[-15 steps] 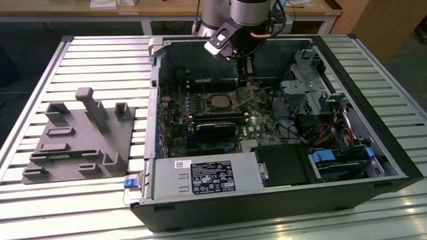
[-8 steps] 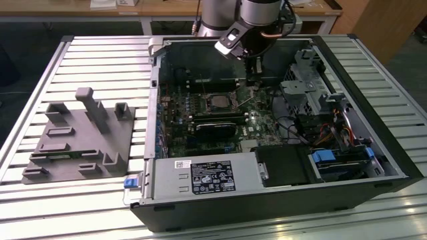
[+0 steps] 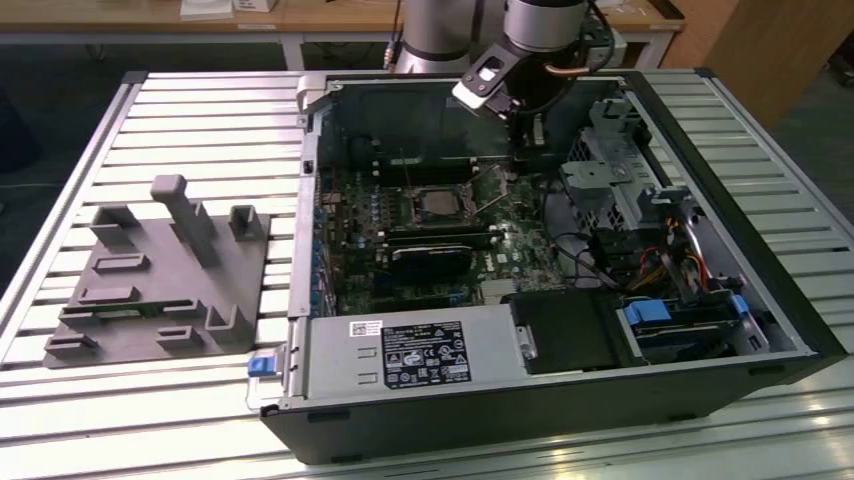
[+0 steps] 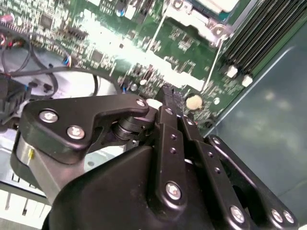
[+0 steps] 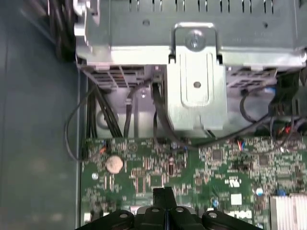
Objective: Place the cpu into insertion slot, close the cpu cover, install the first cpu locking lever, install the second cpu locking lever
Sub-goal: 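Close the cpu cover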
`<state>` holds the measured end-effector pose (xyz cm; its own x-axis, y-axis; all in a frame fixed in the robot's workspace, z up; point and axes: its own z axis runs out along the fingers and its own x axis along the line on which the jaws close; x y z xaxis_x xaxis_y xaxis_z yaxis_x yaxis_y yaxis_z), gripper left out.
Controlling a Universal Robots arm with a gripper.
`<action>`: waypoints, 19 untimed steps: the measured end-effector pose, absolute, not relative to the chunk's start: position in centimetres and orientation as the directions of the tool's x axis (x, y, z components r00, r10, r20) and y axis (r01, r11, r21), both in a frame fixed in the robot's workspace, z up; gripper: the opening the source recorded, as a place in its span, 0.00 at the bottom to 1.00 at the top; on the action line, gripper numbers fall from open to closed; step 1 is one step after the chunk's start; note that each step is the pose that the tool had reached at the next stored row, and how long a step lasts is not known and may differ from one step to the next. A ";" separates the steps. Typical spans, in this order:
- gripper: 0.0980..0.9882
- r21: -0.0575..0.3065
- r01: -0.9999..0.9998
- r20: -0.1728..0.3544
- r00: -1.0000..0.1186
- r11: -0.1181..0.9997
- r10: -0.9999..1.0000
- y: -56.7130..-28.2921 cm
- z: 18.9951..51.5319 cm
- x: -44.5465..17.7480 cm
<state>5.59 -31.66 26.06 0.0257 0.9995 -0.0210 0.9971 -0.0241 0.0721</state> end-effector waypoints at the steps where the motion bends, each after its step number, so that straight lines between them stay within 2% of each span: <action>1: 0.01 0.072 0.997 -0.021 0.026 -0.024 0.999 -31.7 26.1 5.8; 19: 0.01 0.057 0.998 -0.021 0.025 -0.024 0.999 -31.7 23.7 6.4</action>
<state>6.42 -31.66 23.70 0.0255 0.9994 -0.0213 0.9981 -0.0242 0.0574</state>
